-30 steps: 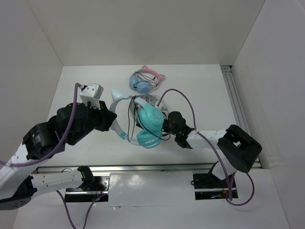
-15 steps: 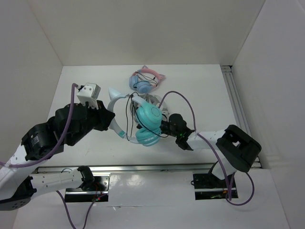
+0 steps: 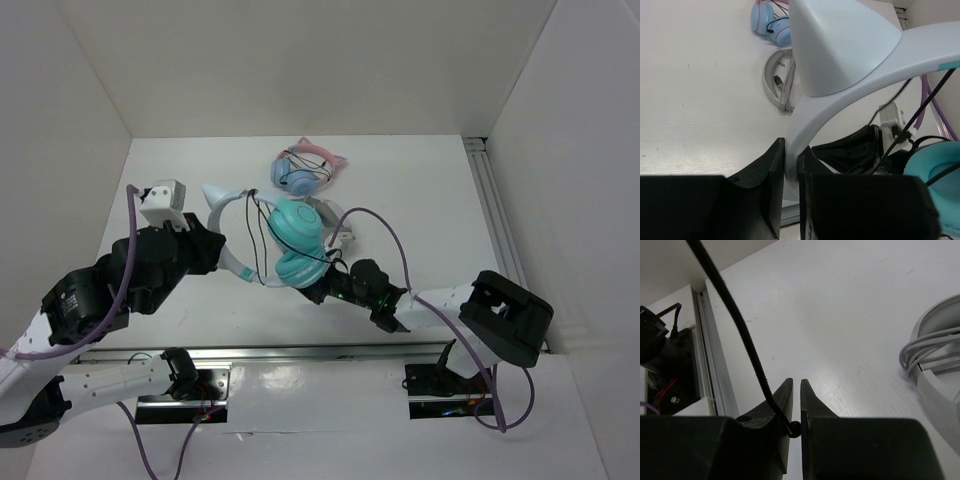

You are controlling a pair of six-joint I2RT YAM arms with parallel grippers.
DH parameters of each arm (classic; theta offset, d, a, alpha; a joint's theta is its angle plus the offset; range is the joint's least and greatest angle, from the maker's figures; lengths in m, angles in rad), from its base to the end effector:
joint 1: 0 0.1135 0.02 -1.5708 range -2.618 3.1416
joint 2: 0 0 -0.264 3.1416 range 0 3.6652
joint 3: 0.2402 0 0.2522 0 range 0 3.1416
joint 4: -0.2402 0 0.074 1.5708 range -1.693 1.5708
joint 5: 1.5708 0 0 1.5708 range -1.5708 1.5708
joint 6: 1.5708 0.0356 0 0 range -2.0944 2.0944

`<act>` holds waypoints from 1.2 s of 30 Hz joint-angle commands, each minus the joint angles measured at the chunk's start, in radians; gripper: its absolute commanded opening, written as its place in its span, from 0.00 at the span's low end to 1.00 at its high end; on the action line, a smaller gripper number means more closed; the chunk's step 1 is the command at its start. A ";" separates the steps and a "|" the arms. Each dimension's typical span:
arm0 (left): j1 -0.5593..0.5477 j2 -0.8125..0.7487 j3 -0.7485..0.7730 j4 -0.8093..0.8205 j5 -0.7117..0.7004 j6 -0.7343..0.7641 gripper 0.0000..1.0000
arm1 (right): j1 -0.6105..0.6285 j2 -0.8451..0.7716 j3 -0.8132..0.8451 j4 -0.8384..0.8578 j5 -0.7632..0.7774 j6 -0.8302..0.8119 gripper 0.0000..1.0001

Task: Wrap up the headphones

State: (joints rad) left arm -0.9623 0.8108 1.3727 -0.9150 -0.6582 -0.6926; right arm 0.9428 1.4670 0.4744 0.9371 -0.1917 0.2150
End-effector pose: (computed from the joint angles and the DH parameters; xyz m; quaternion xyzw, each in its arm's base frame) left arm 0.0804 -0.0772 0.4508 -0.0788 0.7941 -0.2190 0.5615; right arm 0.1623 0.2350 0.1977 -0.3188 0.6524 0.4324 0.5346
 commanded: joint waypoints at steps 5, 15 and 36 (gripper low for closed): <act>-0.004 -0.038 -0.018 0.130 -0.101 -0.174 0.00 | 0.143 -0.063 -0.048 0.106 0.184 -0.041 0.00; -0.004 -0.007 -0.087 0.142 -0.178 -0.194 0.00 | 0.323 -0.120 0.070 -0.116 0.311 -0.127 0.00; -0.004 0.057 -0.222 0.065 -0.241 -0.263 0.00 | 0.528 -0.165 0.216 -0.363 0.609 -0.236 0.00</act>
State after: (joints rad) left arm -0.9630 0.8806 1.1400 -0.9195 -0.8932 -0.9478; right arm 1.4578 1.3369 0.6239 0.6167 0.3721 0.0109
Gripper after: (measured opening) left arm 0.245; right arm 0.149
